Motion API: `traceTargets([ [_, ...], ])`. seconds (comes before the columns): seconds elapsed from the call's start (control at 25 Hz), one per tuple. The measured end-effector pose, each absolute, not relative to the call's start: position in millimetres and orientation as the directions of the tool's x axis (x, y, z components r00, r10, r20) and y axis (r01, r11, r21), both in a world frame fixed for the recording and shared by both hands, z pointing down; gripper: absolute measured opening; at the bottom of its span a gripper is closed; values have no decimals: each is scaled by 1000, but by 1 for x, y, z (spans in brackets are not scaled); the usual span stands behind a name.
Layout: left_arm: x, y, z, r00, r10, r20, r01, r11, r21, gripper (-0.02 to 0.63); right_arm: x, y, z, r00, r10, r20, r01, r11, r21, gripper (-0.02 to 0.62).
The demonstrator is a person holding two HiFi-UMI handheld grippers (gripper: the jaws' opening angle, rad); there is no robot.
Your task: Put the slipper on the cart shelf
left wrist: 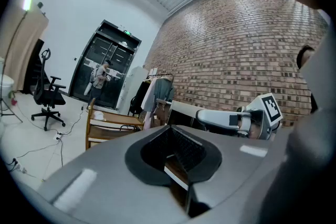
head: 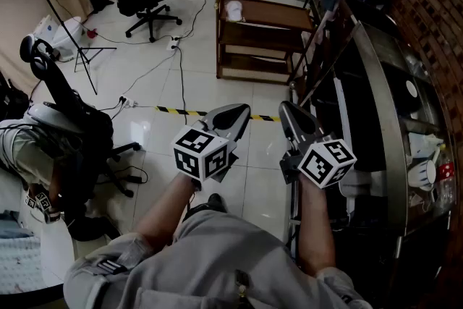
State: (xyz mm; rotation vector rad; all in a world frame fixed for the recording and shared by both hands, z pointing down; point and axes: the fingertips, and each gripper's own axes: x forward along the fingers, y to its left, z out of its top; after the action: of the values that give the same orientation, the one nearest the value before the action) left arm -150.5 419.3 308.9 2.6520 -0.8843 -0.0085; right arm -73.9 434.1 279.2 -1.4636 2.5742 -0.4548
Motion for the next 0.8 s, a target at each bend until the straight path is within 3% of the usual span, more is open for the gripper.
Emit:
traceTargets([
  [0.36,-186,330,316,809,-576,119,-580,-748,322,8,-108,349,284,-507,-860,56,-826,466,-317,-2],
  [0.8,-168,244,337,806,-576,134,-584,-740,333,8,-94,259,308,-515,-855,62,-815,466,-343,-2],
])
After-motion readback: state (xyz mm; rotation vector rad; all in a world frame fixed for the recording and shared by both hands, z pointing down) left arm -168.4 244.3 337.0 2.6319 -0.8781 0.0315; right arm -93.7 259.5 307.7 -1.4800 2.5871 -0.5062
